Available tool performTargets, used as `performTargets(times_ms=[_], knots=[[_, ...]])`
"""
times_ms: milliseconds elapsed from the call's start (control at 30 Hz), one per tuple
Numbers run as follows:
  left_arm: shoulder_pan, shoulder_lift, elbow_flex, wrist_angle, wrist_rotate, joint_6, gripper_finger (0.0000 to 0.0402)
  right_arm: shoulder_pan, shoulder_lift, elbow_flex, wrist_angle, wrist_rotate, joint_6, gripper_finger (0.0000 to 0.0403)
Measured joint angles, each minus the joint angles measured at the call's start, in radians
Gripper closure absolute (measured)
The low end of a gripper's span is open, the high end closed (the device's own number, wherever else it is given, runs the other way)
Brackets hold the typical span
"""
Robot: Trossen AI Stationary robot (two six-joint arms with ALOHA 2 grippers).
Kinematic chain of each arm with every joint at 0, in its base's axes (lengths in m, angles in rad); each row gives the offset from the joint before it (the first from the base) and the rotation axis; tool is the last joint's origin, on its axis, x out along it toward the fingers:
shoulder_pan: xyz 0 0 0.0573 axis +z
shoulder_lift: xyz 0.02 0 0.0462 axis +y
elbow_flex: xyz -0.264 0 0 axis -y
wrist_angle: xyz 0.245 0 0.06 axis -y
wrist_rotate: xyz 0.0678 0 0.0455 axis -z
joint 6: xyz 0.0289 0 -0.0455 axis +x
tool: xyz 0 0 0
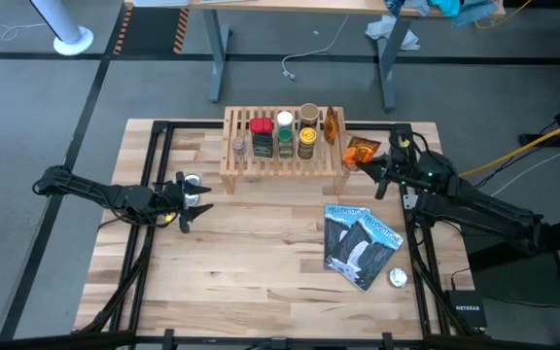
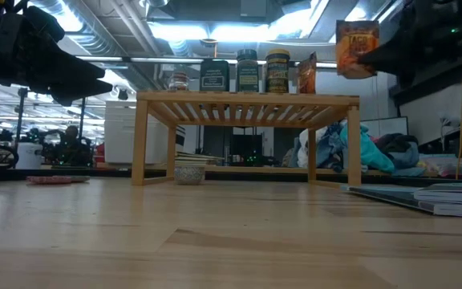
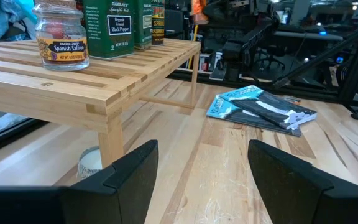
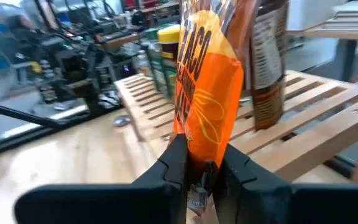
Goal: Shelf spices
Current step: Remove the bottom orange seasoning pack from the shelf
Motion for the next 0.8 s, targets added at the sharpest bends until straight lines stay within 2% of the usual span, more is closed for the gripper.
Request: performTargets(times_ms=[100,200,500,600,800], knots=[[0.000,0.000,0.000,0.000,0.000,0.000,0.0160,0.072,-0.002,0.000,-0.007,0.018,0.007,0.0358],[0.000,0.000,0.000,0.000,0.000,0.000,0.0160,0.168,0.003,0.000,-0.009,0.082,0.010,0.0358],[0.000,0.000,0.000,0.000,0.000,0.000,0.0160,0.517,0.022,-0.026,0.028,0.410,0.096,0.0359],[0.000,0.000,0.000,0.000,0.000,0.000,0.0160,0.637,0.064,-0.083,0.123,0.543,0.125,0.0359],[0.000,0.000,0.000,0.000,0.000,0.000,0.0160,0.807,0.255,-0.189,0.492,0.743,0.128,0.0359]])
